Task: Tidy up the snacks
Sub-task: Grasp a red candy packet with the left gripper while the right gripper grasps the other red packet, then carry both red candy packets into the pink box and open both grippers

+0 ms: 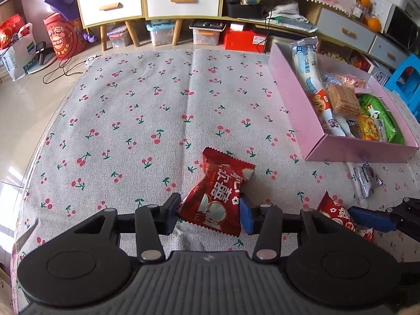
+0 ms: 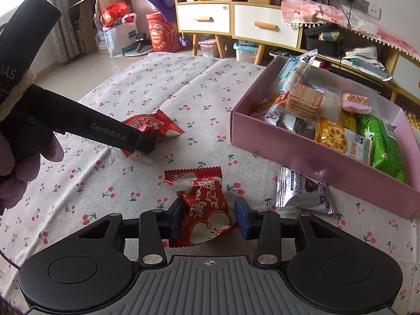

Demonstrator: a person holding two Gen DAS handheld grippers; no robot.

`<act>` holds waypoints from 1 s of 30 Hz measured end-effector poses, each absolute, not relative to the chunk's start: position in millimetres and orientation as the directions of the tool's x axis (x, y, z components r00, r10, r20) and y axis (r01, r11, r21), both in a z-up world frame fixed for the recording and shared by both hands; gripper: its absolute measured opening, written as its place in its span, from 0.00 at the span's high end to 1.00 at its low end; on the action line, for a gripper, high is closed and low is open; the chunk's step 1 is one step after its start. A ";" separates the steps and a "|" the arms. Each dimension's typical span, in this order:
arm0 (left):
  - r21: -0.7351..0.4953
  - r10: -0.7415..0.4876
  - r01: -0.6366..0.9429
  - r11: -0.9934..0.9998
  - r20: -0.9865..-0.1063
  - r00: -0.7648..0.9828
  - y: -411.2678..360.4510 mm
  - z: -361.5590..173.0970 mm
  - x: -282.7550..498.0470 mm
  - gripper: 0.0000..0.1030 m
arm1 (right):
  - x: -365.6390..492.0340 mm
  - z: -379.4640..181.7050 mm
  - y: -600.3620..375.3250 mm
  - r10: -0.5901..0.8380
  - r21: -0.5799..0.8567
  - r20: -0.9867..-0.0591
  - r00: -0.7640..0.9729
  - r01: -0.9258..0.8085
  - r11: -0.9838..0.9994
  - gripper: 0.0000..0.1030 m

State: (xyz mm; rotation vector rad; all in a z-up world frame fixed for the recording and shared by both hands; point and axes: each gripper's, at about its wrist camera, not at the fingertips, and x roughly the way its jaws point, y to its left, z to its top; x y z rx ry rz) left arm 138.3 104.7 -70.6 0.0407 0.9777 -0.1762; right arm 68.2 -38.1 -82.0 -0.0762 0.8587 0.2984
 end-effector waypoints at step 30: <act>-0.180 -0.210 0.108 0.978 -0.802 0.560 97.7 -47.8 135.9 0.59 | 76.3 -21.4 -96.9 0.303 0.293 -0.689 0.658 -0.130 0.947 0.64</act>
